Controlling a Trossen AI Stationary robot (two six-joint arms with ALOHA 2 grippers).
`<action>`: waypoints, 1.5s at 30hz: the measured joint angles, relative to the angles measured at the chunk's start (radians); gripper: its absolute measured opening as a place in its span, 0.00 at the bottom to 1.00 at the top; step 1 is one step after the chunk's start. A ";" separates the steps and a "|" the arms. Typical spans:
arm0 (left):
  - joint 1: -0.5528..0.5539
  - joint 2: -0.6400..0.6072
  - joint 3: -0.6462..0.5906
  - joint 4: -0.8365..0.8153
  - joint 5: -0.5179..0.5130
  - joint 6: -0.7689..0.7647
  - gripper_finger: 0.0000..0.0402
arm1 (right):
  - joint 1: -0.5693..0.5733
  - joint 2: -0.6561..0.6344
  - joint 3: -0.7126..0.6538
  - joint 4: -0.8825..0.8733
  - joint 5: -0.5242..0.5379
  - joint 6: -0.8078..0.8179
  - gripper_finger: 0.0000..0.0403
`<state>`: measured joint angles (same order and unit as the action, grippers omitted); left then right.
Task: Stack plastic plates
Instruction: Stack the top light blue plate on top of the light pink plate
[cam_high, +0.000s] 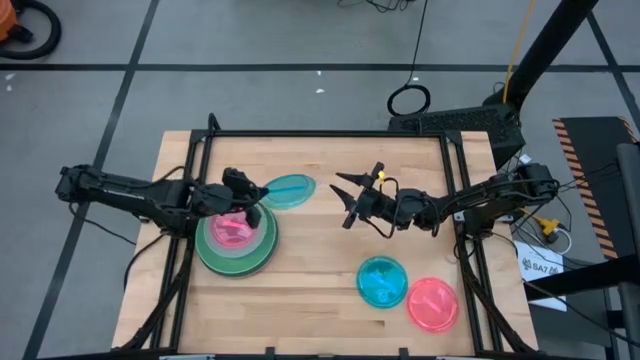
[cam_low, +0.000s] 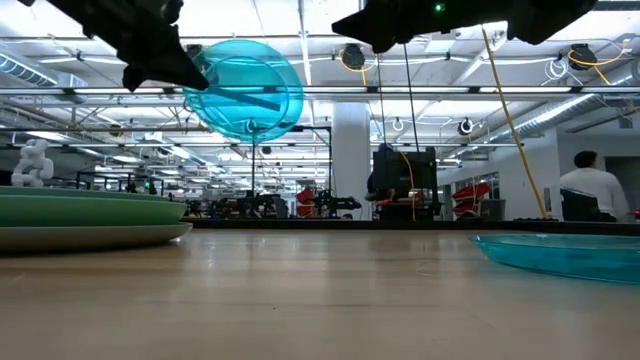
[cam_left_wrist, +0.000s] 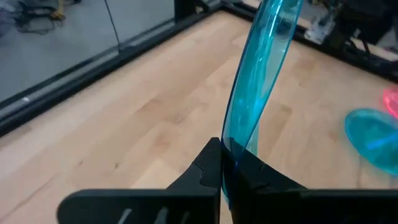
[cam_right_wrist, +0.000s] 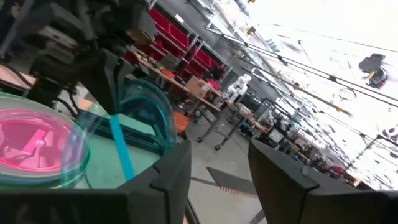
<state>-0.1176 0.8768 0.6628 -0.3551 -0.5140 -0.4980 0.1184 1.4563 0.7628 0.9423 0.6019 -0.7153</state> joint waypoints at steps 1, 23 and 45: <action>-0.003 -0.010 0.000 -0.014 0.012 0.001 0.02 | 0.000 0.000 0.000 -0.001 0.005 0.001 0.39; -0.034 -0.098 0.117 -0.662 0.308 -0.484 0.02 | -0.034 0.000 0.000 -0.059 0.026 0.076 0.39; -0.039 -0.098 0.148 -1.057 0.315 -0.629 0.16 | -0.034 0.000 0.000 -0.064 0.025 0.083 0.39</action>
<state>-0.1566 0.7792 0.8108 -1.4120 -0.1993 -1.1275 0.0845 1.4563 0.7628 0.8780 0.6273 -0.6319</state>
